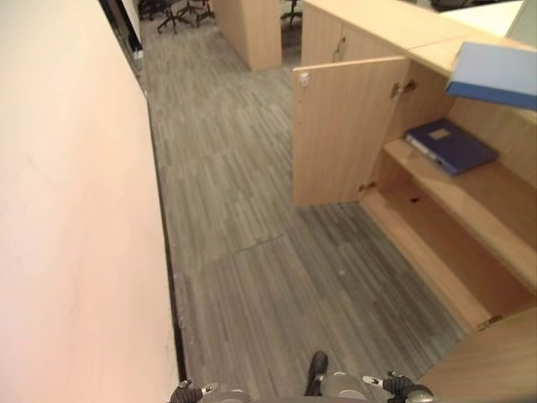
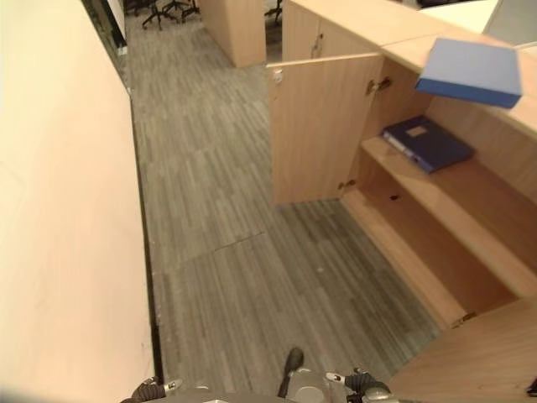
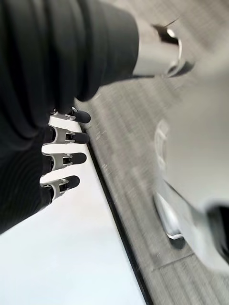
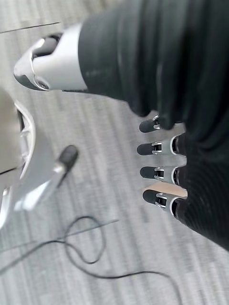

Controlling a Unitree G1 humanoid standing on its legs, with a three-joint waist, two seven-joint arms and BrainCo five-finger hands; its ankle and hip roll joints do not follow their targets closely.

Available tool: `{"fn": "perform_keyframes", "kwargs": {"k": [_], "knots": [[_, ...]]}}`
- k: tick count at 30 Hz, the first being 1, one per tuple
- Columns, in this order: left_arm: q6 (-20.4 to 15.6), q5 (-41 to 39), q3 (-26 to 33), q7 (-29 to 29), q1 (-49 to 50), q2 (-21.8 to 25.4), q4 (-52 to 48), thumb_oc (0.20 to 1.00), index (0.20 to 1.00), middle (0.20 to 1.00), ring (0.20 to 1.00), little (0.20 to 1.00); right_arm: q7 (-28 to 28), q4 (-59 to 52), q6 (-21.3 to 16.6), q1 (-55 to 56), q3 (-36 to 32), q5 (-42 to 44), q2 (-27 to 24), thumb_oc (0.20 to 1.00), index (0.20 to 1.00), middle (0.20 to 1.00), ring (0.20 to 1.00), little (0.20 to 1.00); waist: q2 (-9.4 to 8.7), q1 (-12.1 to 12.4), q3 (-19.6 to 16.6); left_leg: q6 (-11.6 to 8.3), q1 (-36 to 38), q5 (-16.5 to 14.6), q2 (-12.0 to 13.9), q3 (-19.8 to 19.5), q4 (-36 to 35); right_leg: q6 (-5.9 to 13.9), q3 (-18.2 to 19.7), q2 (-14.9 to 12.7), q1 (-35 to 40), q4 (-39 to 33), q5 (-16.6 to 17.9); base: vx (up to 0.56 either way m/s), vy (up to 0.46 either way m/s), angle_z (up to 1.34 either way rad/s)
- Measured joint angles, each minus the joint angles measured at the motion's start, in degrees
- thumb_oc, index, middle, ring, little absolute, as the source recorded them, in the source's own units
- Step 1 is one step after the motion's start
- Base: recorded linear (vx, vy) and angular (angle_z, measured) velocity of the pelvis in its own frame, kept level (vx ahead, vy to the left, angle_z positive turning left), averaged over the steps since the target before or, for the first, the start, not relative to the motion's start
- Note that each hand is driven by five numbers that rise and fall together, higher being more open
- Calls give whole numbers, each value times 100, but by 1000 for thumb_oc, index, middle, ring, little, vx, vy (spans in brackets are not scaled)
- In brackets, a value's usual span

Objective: Put the empty folder in the office cabinet

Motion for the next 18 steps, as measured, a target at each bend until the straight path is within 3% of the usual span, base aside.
{"fn": "perform_keyframes", "kwargs": {"k": [1,3,5,7,8,9,10,11,12,14,16,17,18], "knots": [[-6,-9,9,8,-20,68,-81,1000,1000,1000,1000,1000,-28,57,24,14,71,0,28,1000,1000,1000,1000,1000,-16,49,42,4,-289,196,365,126,733,-198,48,176,128,15,-18,121,-75,-42],[-9,-8,39,4,-56,157,-162,1000,1000,1000,1000,1000,-40,79,45,71,230,1,60,1000,1000,1000,1000,1000,-204,42,70,16,-508,188,350,360,728,-163,173,257,367,-199,-69,202,-59,-38],[-15,-1,39,5,-118,204,-191,1000,1000,1000,1000,1000,-41,191,51,92,254,-1,79,1000,1000,1000,1000,1000,-288,49,106,14,-539,159,198,536,56,-136,278,297,625,-544,-21,184,56,-30],[-8,-3,32,-10,-68,181,-195,1000,1000,1000,1000,1000,-40,273,48,206,285,-4,98,1000,1000,1000,1000,1000,-351,69,46,38,-501,185,-54,550,-1406,7,329,372,795,-857,71,186,107,-23],[-12,-6,24,-18,-55,166,-198,1000,1000,1000,1000,1000,-41,273,47,261,289,-4,118,1000,1000,1000,1000,1000,-385,90,-3,30,-420,198,-269,425,-2184,101,381,374,824,-995,106,132,86,-17],[-18,-12,7,-27,-83,25,-170,1000,1000,1000,1000,1000,-35,309,52,249,255,-7,99,1000,1000,1000,1000,1000,-63,180,78,28,-398,393,-340,103,-3349,722,169,359,797,-713,-353,221,110,-59],[-37,-44,45,-33,-16,-141,-108,1000,1000,1000,1000,1000,-21,328,54,201,242,-7,1,1000,1000,1000,1000,1000,-23,342,74,-88,-297,532,-286,-431,-4398,-239,187,211,334,317,-603,148,66,-65],[-77,-48,143,-39,-21,-38,-153,1000,1000,1000,1000,1000,-27,263,49,226,233,-6,-24,1000,1000,1000,1000,1000,-96,349,47,-138,-362,629,-367,-540,-4728,-212,447,-37,270,339,-628,268,73,-25],[4,-57,157,-71,-100,-78,-25,1000,1000,1000,1000,1000,-48,282,59,259,232,-8,-100,1000,1000,1000,1000,1000,156,255,147,-126,-514,843,-176,-627,-4718,-115,334,293,589,46,-551,178,46,4],[-37,-60,89,-74,-7,-64,-27,1000,1000,1000,1000,1000,-44,291,40,345,213,-12,-101,1000,1000,1000,1000,1000,153,263,113,-177,-654,915,-244,-802,-4716,-111,457,455,860,-296,-539,343,110,-18],[-87,-61,114,-90,-18,-93,142,1000,1000,1000,1000,1000,-33,424,-2,243,188,-13,-91,1000,1000,1000,1000,1000,156,307,105,-169,-660,922,-316,-1061,-4718,-102,822,640,1004,-499,-522,416,170,-85],[-68,-57,121,-114,24,-137,185,1000,1000,1000,1000,1000,-38,473,1,195,149,-12,-108,1000,1000,1000,1000,1000,161,359,73,-148,-615,929,-378,-1135,-4627,-196,996,674,1134,-674,-414,381,206,-105],[-60,-52,121,-130,40,-152,197,1000,1000,1000,1000,1000,-39,503,-3,210,130,-13,-113,1000,1000,1000,1000,1000,167,326,58,-108,-600,951,-438,-1139,-4565,-144,1089,713,1296,-865,-346,387,250,-86]]}}
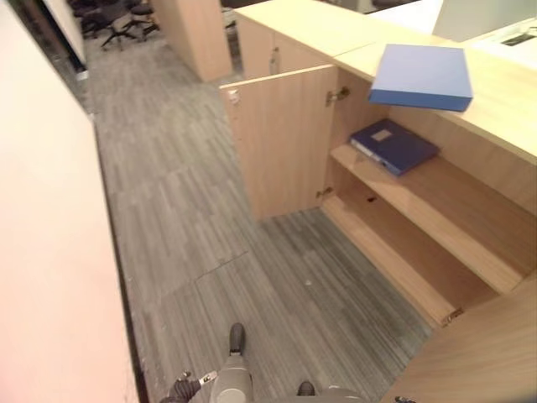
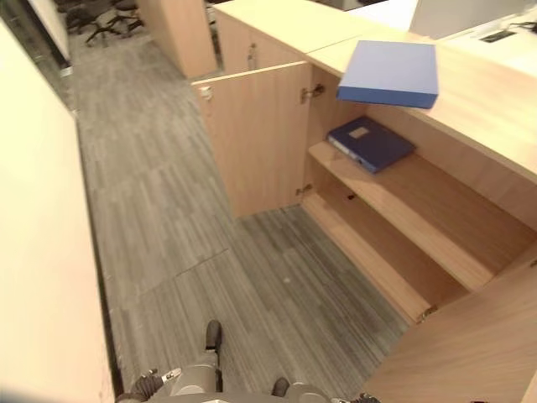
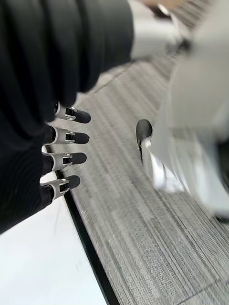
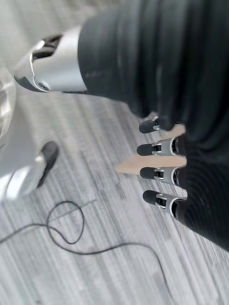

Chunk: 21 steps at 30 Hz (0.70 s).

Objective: Put the empty folder in the office cabinet

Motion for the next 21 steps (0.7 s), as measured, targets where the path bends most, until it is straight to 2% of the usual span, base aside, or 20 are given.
{"fn": "perform_keyframes", "kwargs": {"k": [1,3,4,5,6,7,8,10,11,12,13,14,15,16,18,20,21], "knots": [[3,1,-25,0,4,3,-4,1000,1000,1000,1000,1000,5,1,18,57,0,0,5,1000,1000,1000,1000,1000,-14,-32,-4,4,44,1,-68,24,83,-88,62,1,150,-134,84,394,290,-43],[0,1,-30,-9,4,-2,69,1000,1000,1000,1000,1000,33,90,57,120,-66,2,25,1000,1000,1000,1000,1000,-16,-83,-34,163,173,59,-194,239,108,32,290,-77,357,-297,19,341,301,-53],[-5,2,-80,-9,66,-17,68,1000,1000,1000,1000,1000,51,124,52,135,-90,2,-2,1000,1000,1000,1000,1000,21,-83,-114,431,229,203,-279,295,72,102,425,-128,375,-295,-16,318,311,-65],[12,1,-99,-16,2,-28,58,1000,1000,1000,1000,1000,67,141,53,185,-128,2,-2,1000,1000,1000,1000,1000,82,-121,-157,628,399,181,-411,363,6,232,542,-229,427,-271,-91,462,490,-86],[47,0,-88,-24,11,-94,105,1000,1000,1000,1000,1000,85,191,69,172,-204,2,-36,1000,1000,1000,1000,1000,153,-96,-210,921,663,150,-570,455,-155,451,683,-368,364,78,-280,147,182,-76],[54,0,-88,-25,13,-100,97,1000,1000,1000,1000,1000,100,148,59,172,-121,1,-26,1000,1000,1000,1000,1000,154,-101,-239,916,753,108,-639,556,-116,519,750,-476,286,321,-323,224,282,-78],[52,0,-133,-21,-4,-64,58,1000,1000,1000,1000,1000,135,78,51,154,-103,0,26,1000,1000,1000,1000,1000,181,-121,-259,1043,829,-9,-703,677,-109,666,737,-627,23,949,-482,145,206,-48],[28,2,-189,-20,-116,45,-150,1000,1000,1000,1000,1000,90,-85,53,134,-142,6,102,1000,1000,1000,1000,1000,145,-139,-273,1201,917,-201,-861,722,-109,719,663,-882,-369,1860,-630,192,305,-18],[50,5,-282,-39,-293,159,-338,1000,1000,1000,1000,1000,102,-125,57,47,-124,3,68,1000,1000,1000,1000,1000,66,-174,-244,1348,1003,-304,-1050,798,-112,802,613,-1132,-791,2818,-572,167,313,-2],[47,5,-326,-48,-344,199,-432,1000,1000,1000,1000,1000,93,-130,56,31,-122,4,54,1000,1000,1000,1000,1000,69,-176,-209,1378,1074,-325,-1113,829,-111,817,503,-1263,-980,3270,-480,281,389,-14],[32,11,-353,-55,-381,261,-561,1000,1000,1000,1000,1000,64,-296,51,0,-112,0,-34,1000,1000,1000,1000,1000,95,-169,-194,1527,1242,-463,-1204,941,-110,835,222,-1604,-1303,3991,-506,232,271,-25],[34,14,-374,-60,-386,293,-636,1000,1000,1000,1000,1000,32,-340,48,-8,-110,0,-72,1000,1000,1000,1000,1000,86,-177,-194,1590,1304,-558,-1252,1048,-109,885,-38,-1831,-1374,4146,-478,227,212,-57],[40,14,-369,-60,-366,355,-676,1000,1000,1000,1000,1000,-6,-331,53,-71,-92,-5,-227,1000,1000,1000,1000,1000,55,-78,-194,1553,1356,-599,-1342,1212,-122,885,-653,-2320,-1463,4272,-489,94,83,-54],[40,14,-353,-59,-361,396,-675,1000,1000,1000,1000,1000,32,-345,48,-94,-6,-21,-287,1000,1000,1000,1000,1000,68,-75,-202,1554,1361,-641,-1341,1260,-107,895,-856,-2397,-1504,4140,-484,110,84,-55],[52,9,-348,-67,-400,586,-689,1000,1000,1000,1000,1000,39,-328,63,-167,148,-50,-277,1000,1000,1000,1000,1000,-12,-83,-156,1511,1319,-676,-1265,1453,-98,975,-1556,-2418,-1604,3496,-474,137,25,-46],[60,4,-294,-73,-392,587,-698,1000,1000,1000,1000,1000,40,-329,76,-208,176,-72,-300,1000,1000,1000,1000,1000,1,-90,-139,1437,1324,-726,-1173,1664,-97,1123,-1970,-2331,-1646,2824,-386,150,-36,-66],[78,5,-269,-79,-347,571,-668,1000,1000,1000,1000,1000,44,-352,71,-242,181,-141,-299,1000,1000,1000,1000,1000,37,-120,-120,1392,1350,-781,-1086,1742,-98,1218,-2058,-2140,-1684,2240,-287,161,-54,-75]]}}
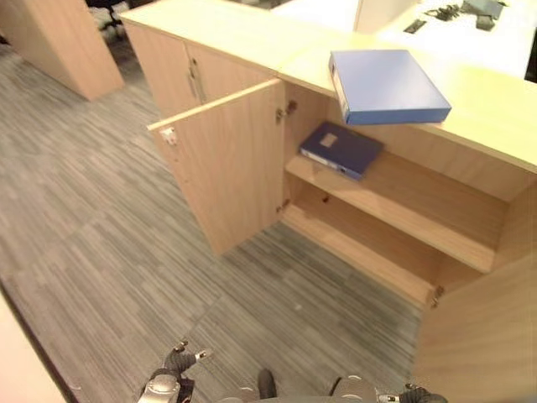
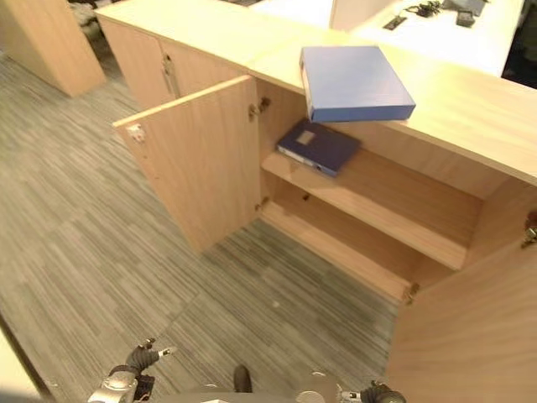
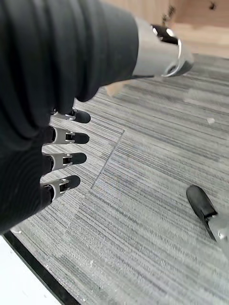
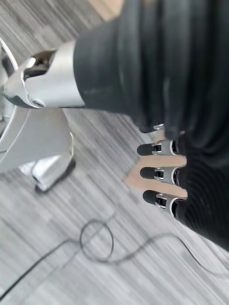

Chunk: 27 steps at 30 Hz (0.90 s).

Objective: Put the empty folder in the office cabinet

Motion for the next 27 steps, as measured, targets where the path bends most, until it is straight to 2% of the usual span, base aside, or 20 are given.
{"fn": "perform_keyframes", "kwargs": {"k": [1,2,5,6,8,10,12,13,15,16,17,18,19,20,21,22,24,25,26,27], "knots": [[-4,1,41,1,-35,-48,70,1000,1000,1000,1000,1000,7,-58,-1,-8,-1,-55,19,1000,1000,1000,1000,1000,47,-11,33,-12,23,-60,64,40,-1,78,70,182,-64,-328,90,257,-69,-80],[8,1,166,-6,-42,-126,179,1000,1000,1000,1000,1000,2,-220,-20,-37,-7,-80,29,1000,1000,1000,1000,1000,94,-58,88,-26,82,-96,139,173,-4,146,274,429,-189,-816,341,211,-55,-51],[3,7,198,-9,-84,-223,335,1000,1000,1000,1000,1000,19,-366,-12,-37,6,-75,105,1000,1000,1000,1000,1000,3,-221,177,-112,301,-232,116,280,-62,261,435,565,-390,-1631,899,190,-72,-19],[3,8,199,-6,-71,-239,326,1000,1000,1000,1000,1000,18,-390,-14,-31,6,-74,118,1000,1000,1000,1000,1000,-32,-231,199,-149,348,-261,105,289,-63,271,423,549,-442,-1716,975,208,-99,-6],[11,8,205,-12,30,-319,339,1000,1000,1000,1000,1000,5,-362,-9,-27,-78,-71,161,1000,1000,1000,1000,1000,-109,-281,203,-251,463,-340,153,285,-64,148,158,468,-443,-1722,1206,238,-129,3],[26,12,191,-31,97,-381,343,1000,1000,1000,1000,1000,11,-370,-21,7,-33,-73,121,1000,1000,1000,1000,1000,-44,-282,205,-356,553,-430,382,268,-63,42,-227,608,-306,-1727,1393,270,-139,-3],[27,15,187,-44,160,-405,339,1000,1000,1000,1000,1000,33,-371,-23,59,-25,-73,140,1000,1000,1000,1000,1000,8,-271,166,-366,626,-474,581,234,-48,-107,-342,851,-179,-1777,1307,219,-115,-1],[31,14,176,-48,147,-455,343,1000,1000,1000,1000,1000,51,-323,-23,67,-15,-71,134,1000,1000,1000,1000,1000,41,-288,148,-369,718,-479,710,212,-14,-323,-330,1021,-123,-1733,1164,309,-187,-7],[22,14,118,-93,128,-532,382,1000,1000,1000,1000,1000,57,-331,-60,76,0,-70,156,1000,1000,1000,1000,1000,62,-285,72,-559,752,-572,955,227,292,-676,-302,1210,-33,-1561,880,359,-297,-10],[15,14,79,-115,70,-538,444,1000,1000,1000,1000,1000,48,-331,-72,52,-15,-67,179,1000,1000,1000,1000,1000,43,-323,73,-658,674,-602,1069,229,612,-748,-292,1274,33,-1566,810,248,-307,-9],[25,15,-17,-139,-102,-511,581,1000,1000,1000,1000,1000,44,-339,-72,45,-21,-53,254,1000,1000,1000,1000,1000,-112,-346,73,-880,442,-609,1187,287,1319,-733,-305,1301,208,-1743,821,171,-262,-6],[17,15,-40,-142,-105,-507,590,1000,1000,1000,1000,1000,41,-332,-77,73,0,-47,282,1000,1000,1000,1000,1000,-183,-362,8,-897,301,-604,1232,333,1716,-738,-306,1317,239,-1839,816,263,-384,2],[4,15,-46,-145,-147,-500,570,1000,1000,1000,1000,1000,34,-324,-110,89,16,-24,329,1000,1000,1000,1000,1000,-262,-438,-34,-1001,-79,-607,1406,433,2555,-734,-327,1391,360,-2049,800,306,-435,-9],[4,9,8,-137,-154,-547,507,1000,1000,1000,1000,1000,39,-327,-135,72,-10,37,364,1000,1000,1000,1000,1000,-194,-357,-44,-1342,-383,-373,1733,222,3299,-887,-210,1527,396,-1825,589,264,-338,-16],[-3,4,-1,-138,-123,-532,379,1000,1000,1000,1000,1000,37,-324,-133,79,-62,111,373,1000,1000,1000,1000,1000,-208,-302,-33,-1372,-586,-363,1770,-2,3876,-1196,-50,1435,257,-1194,431,170,-207,-26],[-25,-11,-40,-118,-158,-458,95,1000,1000,1000,1000,1000,20,-200,-130,119,-47,151,402,1000,1000,1000,1000,1000,-272,-296,24,-1606,-1060,-141,1958,-352,4997,-1703,78,1460,310,-942,162,104,-35,-33],[-30,-64,-57,-127,-166,-436,89,1000,1000,1000,1000,1000,-36,-81,-126,134,73,151,464,1000,1000,1000,1000,1000,-369,-217,-85,-1494,-1232,-168,1927,-274,5222,-1379,156,1579,597,-1390,251,129,31,-44],[-24,-121,-79,-120,-108,-545,82,1000,1000,1000,1000,1000,-33,-76,-149,76,151,150,489,1000,1000,1000,1000,1000,-202,-219,-168,-1468,-1461,-146,1936,-51,4786,-640,93,1631,781,-1519,-127,142,111,-55],[-57,-124,-99,-115,-109,-558,3,1000,1000,1000,1000,1000,-21,-107,-143,28,146,150,436,1000,1000,1000,1000,1000,-149,-143,-133,-1478,-1517,-145,2012,-58,4498,-1198,306,1456,486,-617,-362,102,96,-56],[-102,-125,-105,-130,-93,-494,-106,1000,1000,1000,1000,1000,-28,-155,-131,69,158,147,452,1000,1000,1000,1000,1000,-466,-142,-145,-1498,-1537,-155,1780,28,4053,-1033,674,983,363,-438,-406,142,170,-62]]}}
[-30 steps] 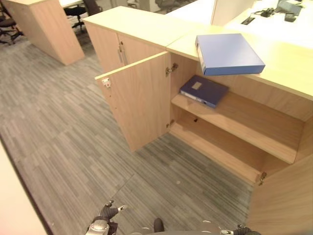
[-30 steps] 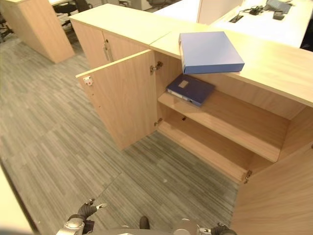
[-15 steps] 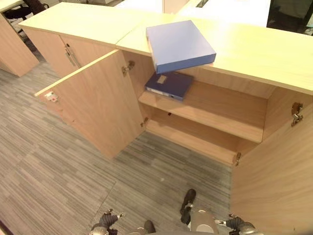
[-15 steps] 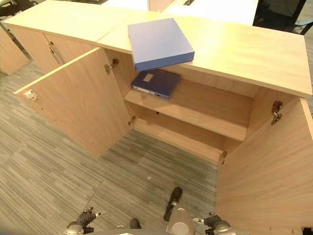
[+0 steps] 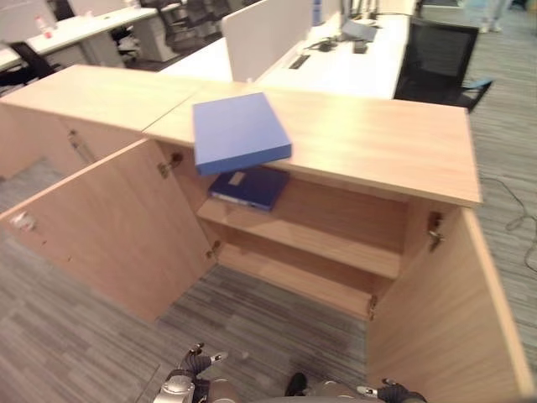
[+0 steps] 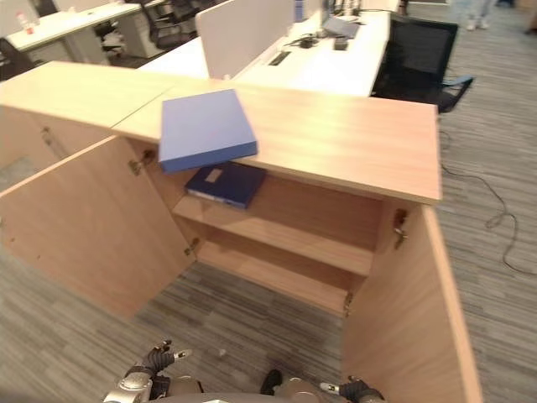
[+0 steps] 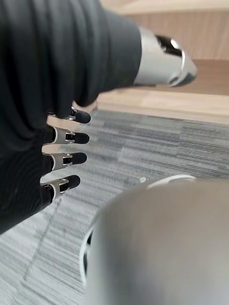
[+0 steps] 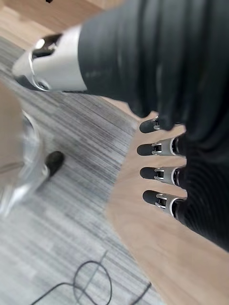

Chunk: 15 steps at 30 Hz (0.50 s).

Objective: Put the empty folder in the office cabinet

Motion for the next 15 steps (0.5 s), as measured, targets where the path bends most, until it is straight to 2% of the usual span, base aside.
{"fn": "perform_keyframes", "kwargs": {"k": [1,2,3,4,6,7,8,11,12,15], "knots": [[29,-92,48,-9,0,-59,-26,1000,1000,1000,1000,1000,-15,0,1,-35,46,-1,-42,1000,1000,1000,1000,1000,184,-31,87,42,59,38,113,-183,-715,-152,-4,316,187,-304,166,146,210,-55],[34,-92,51,-4,18,-30,-25,1000,1000,1000,1000,1000,1,3,-5,-28,52,0,-8,1000,1000,1000,1000,1000,193,-27,85,104,80,112,80,-231,-1035,-101,43,439,292,-563,323,193,250,-83],[60,-96,71,18,93,17,-23,1000,1000,1000,1000,1000,8,14,0,23,56,0,17,1000,1000,1000,1000,1000,202,38,83,107,388,174,-52,-482,-2041,-140,279,637,446,-920,516,154,244,-92],[65,-102,75,33,160,33,-13,1000,1000,1000,1000,1000,9,12,-7,23,54,0,11,1000,1000,1000,1000,1000,220,88,74,39,642,228,-140,-768,-2666,-187,350,732,502,-1048,575,99,155,-91],[85,-106,67,50,167,30,39,1000,1000,1000,1000,1000,9,0,-24,57,41,0,-4,1000,1000,1000,1000,1000,218,-12,86,47,694,352,-185,-1111,-3036,-403,405,850,613,-1273,752,99,162,-37],[74,-112,64,50,165,-5,91,1000,1000,1000,1000,1000,5,20,-9,100,12,0,-9,1000,1000,1000,1000,1000,221,18,72,36,742,403,-259,-1544,-3281,-390,446,910,659,-1399,799,135,202,-10],[75,-112,63,49,121,-17,102,1000,1000,1000,1000,1000,8,19,-10,125,12,0,-8,1000,1000,1000,1000,1000,221,4,72,23,757,413,-281,-1696,-3313,-403,451,931,684,-1431,812,128,225,-12],[84,-113,61,41,107,-26,205,1000,1000,1000,1000,1000,10,85,-4,215,-63,-1,-17,1000,1000,1000,1000,1000,298,-12,43,19,1141,414,-305,-1727,-3660,-356,540,983,783,-1578,816,138,318,-15],[95,-102,61,28,193,-31,245,1000,1000,1000,1000,1000,9,137,-4,256,-263,-1,-57,1000,1000,1000,1000,1000,414,-35,-15,22,1415,412,-342,-1582,-3911,-320,597,1013,814,-1627,847,109,316,-15],[98,-91,41,21,240,-64,344,1000,1000,1000,1000,1000,16,254,22,340,-459,-1,-180,1000,1000,1000,1000,1000,616,-160,-85,89,1626,379,-488,-1438,-4028,-287,604,987,770,-1615,869,85,330,4]]}}
